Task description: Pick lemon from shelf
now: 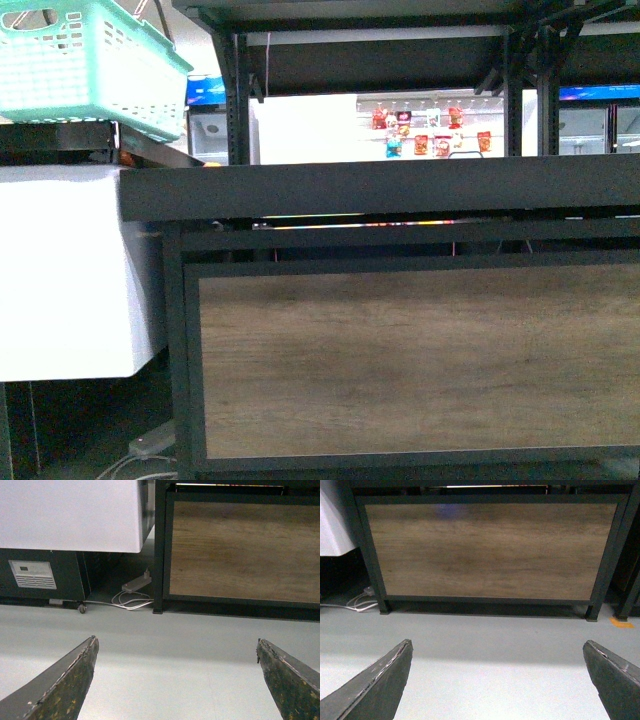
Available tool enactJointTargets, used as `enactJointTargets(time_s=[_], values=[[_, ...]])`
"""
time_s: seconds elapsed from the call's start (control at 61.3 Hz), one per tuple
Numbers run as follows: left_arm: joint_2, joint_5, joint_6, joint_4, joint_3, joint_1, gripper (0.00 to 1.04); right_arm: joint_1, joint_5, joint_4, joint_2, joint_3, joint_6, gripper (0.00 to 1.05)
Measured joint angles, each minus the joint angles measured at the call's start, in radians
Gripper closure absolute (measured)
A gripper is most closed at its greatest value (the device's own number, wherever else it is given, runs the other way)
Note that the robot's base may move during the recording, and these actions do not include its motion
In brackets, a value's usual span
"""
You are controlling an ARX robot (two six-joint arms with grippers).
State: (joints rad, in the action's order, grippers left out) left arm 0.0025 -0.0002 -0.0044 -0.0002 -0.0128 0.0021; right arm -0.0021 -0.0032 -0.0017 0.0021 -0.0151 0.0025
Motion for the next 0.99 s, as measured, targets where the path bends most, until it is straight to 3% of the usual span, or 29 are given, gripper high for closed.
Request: enactJointTargets(time_s=[0.995], values=[[0.0,0.0,0.0,0.0,0.0,0.0,0.08,0.0,0.0,0.0,0.0,0.0,0.0,0.02]])
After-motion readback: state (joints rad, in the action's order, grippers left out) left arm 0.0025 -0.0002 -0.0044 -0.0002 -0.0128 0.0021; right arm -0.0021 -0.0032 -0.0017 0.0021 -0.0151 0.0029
